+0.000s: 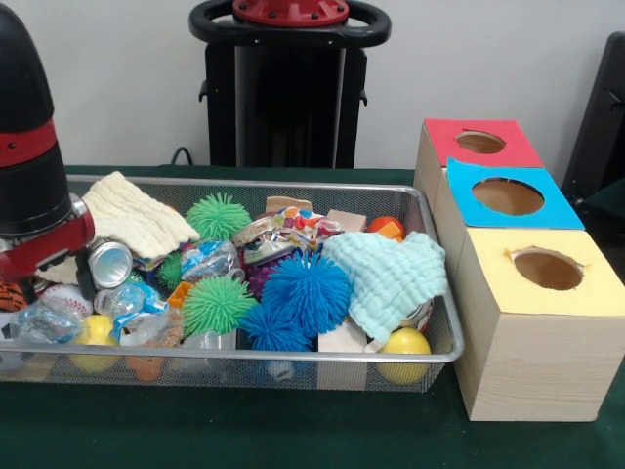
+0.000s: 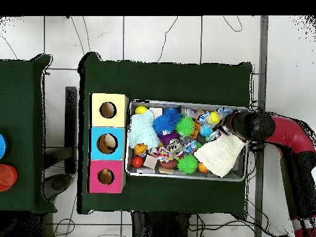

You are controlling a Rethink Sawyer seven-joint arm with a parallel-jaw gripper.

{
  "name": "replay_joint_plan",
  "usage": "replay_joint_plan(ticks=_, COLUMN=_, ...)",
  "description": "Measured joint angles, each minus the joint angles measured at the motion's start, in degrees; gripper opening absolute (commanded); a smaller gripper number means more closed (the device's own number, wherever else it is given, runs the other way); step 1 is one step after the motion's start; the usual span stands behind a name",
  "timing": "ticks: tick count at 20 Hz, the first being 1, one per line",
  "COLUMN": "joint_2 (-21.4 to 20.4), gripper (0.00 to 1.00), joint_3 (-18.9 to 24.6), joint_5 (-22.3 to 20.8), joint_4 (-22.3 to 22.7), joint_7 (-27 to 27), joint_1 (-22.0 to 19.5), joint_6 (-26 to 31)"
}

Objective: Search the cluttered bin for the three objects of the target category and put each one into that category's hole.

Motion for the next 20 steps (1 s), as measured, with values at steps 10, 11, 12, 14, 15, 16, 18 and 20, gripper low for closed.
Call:
replay_joint_plan(ticks=10, joint_2=-0.4, gripper=1.00, joint_3=0.2, joint_5=0.0, joint_4=-5.0, joint_7=-3.1, joint_1=2.2, joint_6=8.4)
replay_joint_plan(ticks=11, joint_2=-0.4, gripper=1.00, joint_3=0.3, joint_5=0.0, joint_4=-5.6, joint_7=-3.8, joint_1=2.2, joint_6=8.7)
replay_joint_plan(ticks=12, joint_2=-0.4, gripper=1.00, joint_3=0.3, joint_5=-0.1, joint_4=-6.2, joint_7=-4.5, joint_1=2.2, joint_6=8.8)
replay_joint_plan(ticks=14, joint_2=-0.4, gripper=1.00, joint_3=0.3, joint_5=-0.1, joint_4=-6.8, joint_7=-5.7, joint_1=2.0, joint_6=9.0)
replay_joint_plan(ticks=15, joint_2=-0.4, gripper=1.00, joint_3=0.3, joint_5=-0.1, joint_4=-7.0, joint_7=-6.3, joint_1=1.9, joint_6=9.2)
replay_joint_plan(ticks=16, joint_2=-0.4, gripper=1.00, joint_3=0.3, joint_5=-0.1, joint_4=-7.2, joint_7=-6.8, joint_1=1.9, joint_6=9.5)
replay_joint_plan(ticks=18, joint_2=-0.4, gripper=1.00, joint_3=0.3, joint_5=-0.1, joint_4=-7.7, joint_7=-8.1, joint_1=1.7, joint_6=10.2)
replay_joint_plan(ticks=20, joint_2=-0.4, gripper=1.00, joint_3=0.3, joint_5=-0.1, joint_4=-8.3, joint_7=-9.3, joint_1=1.5, joint_6=10.5)
